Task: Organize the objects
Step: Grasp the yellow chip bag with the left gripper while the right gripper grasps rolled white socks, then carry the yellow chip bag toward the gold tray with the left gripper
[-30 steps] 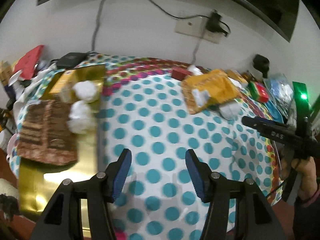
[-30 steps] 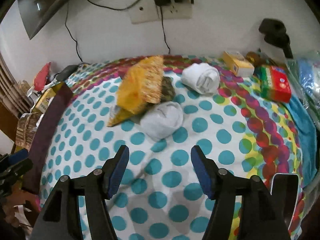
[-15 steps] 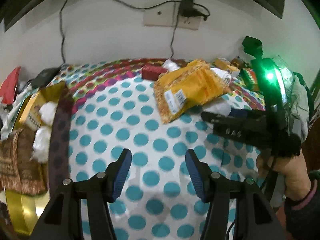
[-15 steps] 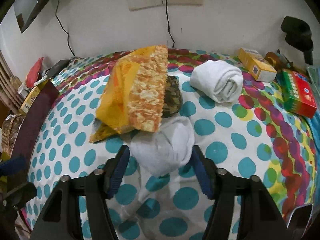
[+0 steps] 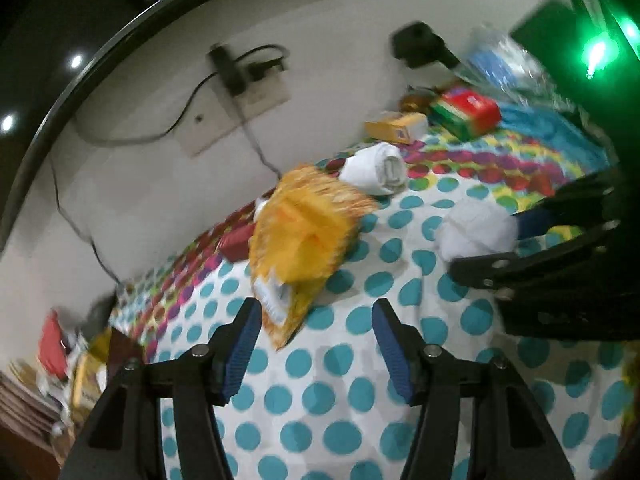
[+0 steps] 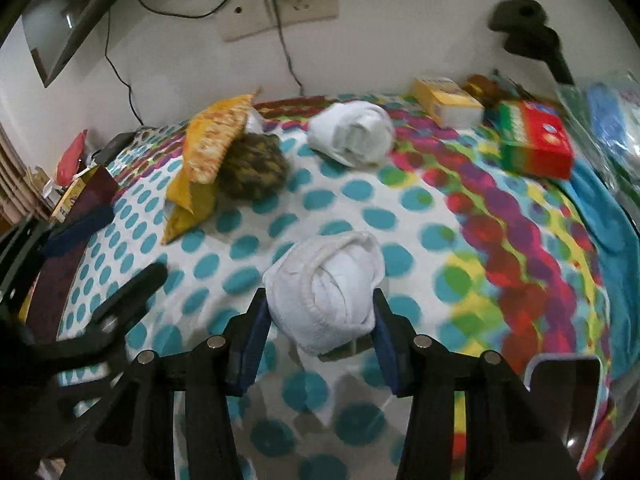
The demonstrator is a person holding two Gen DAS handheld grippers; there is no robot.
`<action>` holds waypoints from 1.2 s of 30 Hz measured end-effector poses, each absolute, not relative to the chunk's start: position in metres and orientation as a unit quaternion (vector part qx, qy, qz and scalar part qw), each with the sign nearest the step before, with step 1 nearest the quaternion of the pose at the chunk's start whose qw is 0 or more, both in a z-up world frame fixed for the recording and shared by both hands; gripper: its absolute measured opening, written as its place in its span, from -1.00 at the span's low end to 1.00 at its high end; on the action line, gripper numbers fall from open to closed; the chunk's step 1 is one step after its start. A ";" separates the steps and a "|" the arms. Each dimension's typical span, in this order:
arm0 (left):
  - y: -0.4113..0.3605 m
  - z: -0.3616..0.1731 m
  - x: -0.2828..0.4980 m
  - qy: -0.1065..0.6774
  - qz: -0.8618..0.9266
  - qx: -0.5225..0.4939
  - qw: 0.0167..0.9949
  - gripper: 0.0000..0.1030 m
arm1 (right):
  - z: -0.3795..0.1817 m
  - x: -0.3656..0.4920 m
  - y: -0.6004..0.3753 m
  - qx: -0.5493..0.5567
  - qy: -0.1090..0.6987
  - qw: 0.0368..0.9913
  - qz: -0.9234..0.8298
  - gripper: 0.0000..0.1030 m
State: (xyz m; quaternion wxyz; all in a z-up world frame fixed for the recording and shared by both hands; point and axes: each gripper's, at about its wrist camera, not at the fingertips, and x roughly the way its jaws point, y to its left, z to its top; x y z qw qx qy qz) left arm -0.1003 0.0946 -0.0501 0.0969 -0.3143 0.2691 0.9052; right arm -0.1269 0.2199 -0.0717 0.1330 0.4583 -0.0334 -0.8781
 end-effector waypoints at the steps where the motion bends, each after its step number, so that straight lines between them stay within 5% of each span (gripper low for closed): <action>1: 0.101 -0.053 -0.103 0.281 0.904 -0.310 0.091 0.15 | -0.072 -0.124 0.224 0.460 -0.037 0.135 -0.877 -0.13; 16: 0.110 -0.075 -0.185 0.284 0.900 -0.329 -0.033 0.19 | -0.078 -0.123 0.227 0.456 -0.055 0.147 -0.876 -0.12; 19: 0.098 -0.077 -0.188 0.255 0.900 -0.352 -0.020 -0.24 | -0.078 -0.122 0.228 0.451 -0.057 0.154 -0.877 -0.12; 23: 0.089 -0.075 -0.183 0.257 0.901 -0.350 -0.013 -0.38 | -0.078 -0.121 0.224 0.447 -0.046 0.150 -0.880 -0.13; 36: 0.015 -0.021 -0.129 0.095 0.921 -0.377 0.020 -0.40 | -0.064 -0.105 0.210 0.430 -0.034 0.154 -0.889 -0.13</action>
